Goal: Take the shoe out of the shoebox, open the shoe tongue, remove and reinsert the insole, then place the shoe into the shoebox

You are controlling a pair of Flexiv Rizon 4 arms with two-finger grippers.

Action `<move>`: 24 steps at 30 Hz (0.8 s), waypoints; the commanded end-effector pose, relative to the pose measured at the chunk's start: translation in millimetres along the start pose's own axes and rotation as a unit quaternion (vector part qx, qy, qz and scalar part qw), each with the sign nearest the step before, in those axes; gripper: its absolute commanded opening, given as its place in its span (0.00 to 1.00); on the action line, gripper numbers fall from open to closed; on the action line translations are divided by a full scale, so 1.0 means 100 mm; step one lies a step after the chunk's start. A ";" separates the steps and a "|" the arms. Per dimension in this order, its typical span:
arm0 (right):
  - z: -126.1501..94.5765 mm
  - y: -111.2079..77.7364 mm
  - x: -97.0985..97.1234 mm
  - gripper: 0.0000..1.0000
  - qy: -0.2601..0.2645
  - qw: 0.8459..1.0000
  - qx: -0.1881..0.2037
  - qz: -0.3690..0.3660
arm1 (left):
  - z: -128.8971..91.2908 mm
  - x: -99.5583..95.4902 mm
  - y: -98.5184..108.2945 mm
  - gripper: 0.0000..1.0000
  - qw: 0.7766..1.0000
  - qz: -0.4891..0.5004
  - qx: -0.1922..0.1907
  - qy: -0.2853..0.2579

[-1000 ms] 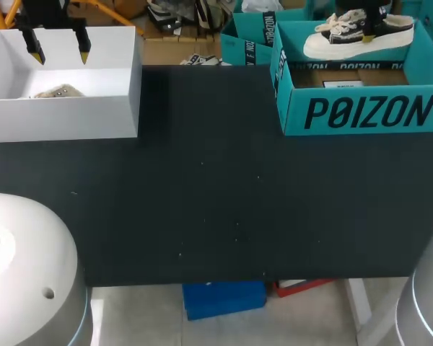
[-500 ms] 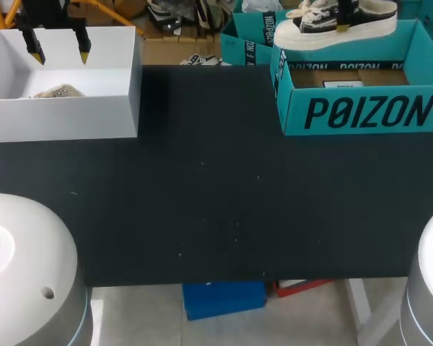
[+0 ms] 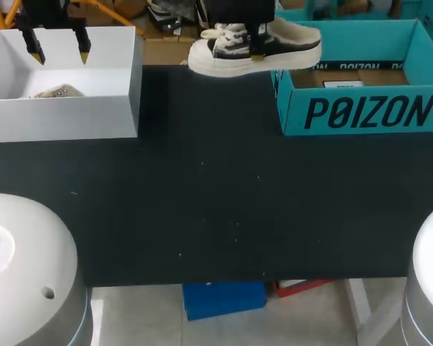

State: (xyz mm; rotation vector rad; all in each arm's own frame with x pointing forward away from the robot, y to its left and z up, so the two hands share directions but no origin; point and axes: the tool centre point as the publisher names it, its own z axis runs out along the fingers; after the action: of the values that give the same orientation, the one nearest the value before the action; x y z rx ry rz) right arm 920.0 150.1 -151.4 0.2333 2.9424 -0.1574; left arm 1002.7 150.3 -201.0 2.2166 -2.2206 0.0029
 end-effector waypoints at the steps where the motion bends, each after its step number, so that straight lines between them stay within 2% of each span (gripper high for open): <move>1: 0.21 0.46 0.36 0.00 -0.044 0.999 0.016 0.002 | -0.01 0.00 0.01 1.00 1.000 -0.001 -0.001 -0.001; 7: 0.46 0.76 0.75 0.00 -0.042 0.999 0.024 0.006 | -0.01 0.00 0.01 1.00 1.000 -0.001 -0.001 -0.001; 11: 0.66 0.86 0.93 0.00 -0.045 0.999 0.015 0.004 | -0.01 0.00 0.01 1.00 1.000 -0.001 -0.001 -0.001; 24: 1.34 1.02 1.27 0.00 -0.039 0.998 -0.039 -0.032 | -0.01 0.00 0.01 1.00 1.000 -0.001 -0.001 -0.001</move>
State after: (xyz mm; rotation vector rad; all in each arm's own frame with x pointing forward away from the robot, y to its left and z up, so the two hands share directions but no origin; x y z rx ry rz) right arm 835.7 257.1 -299.0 0.1290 2.8658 -0.1144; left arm 1002.7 150.3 -201.0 2.2166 -2.2207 0.0028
